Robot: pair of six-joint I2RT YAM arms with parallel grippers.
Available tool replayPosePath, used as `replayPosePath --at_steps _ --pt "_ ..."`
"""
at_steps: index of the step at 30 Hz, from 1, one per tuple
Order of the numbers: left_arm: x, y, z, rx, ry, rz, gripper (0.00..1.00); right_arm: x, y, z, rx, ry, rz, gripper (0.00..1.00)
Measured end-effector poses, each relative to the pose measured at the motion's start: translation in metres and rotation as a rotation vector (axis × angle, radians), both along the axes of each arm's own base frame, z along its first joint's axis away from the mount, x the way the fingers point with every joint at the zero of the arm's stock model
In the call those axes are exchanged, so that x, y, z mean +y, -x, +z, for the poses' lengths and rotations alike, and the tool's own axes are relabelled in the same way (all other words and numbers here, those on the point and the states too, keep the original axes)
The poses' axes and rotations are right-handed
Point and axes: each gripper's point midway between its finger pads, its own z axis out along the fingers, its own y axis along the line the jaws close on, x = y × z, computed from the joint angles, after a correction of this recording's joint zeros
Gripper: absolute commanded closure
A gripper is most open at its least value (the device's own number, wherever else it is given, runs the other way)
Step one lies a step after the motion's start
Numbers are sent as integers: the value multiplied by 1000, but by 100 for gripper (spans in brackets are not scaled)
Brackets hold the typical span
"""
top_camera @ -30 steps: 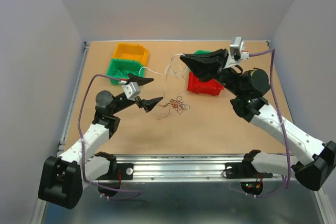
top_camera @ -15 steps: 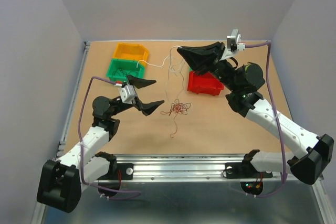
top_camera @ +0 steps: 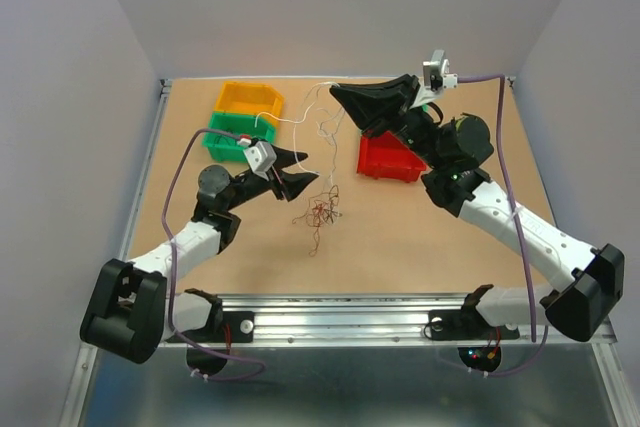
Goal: Untangle the cables
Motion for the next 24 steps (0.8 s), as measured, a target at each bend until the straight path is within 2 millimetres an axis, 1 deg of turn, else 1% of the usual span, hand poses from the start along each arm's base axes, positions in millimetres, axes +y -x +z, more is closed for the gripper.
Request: replayPosePath --at_steps 2,3,6,7,10,13,16,20,24 --pt "1 -6 -5 9 -11 21 35 0 0 6 -8 -10 2 99" --pt "0 -6 -7 13 -15 23 34 -1 2 13 -16 -20 3 99" --pt "-2 -6 -12 14 -28 17 27 -5 6 29 -41 -47 4 99" --pt "-4 -5 -13 16 -31 9 22 -8 9 41 -57 -68 4 99" --pt "-10 3 -16 12 -42 -38 14 -14 14 59 -85 -106 2 99" --pt "-11 9 -10 -19 -37 -57 11 -18 16 71 -103 -137 -1 99" --pt "-7 18 1 -70 -16 -54 9 -19 15 72 -98 -147 -5 99" --pt "-3 23 22 -135 22 -32 9 -15 10 69 -82 -151 -4 100" --pt "-7 22 28 -135 38 -40 9 -9 3 62 -55 -151 11 100"
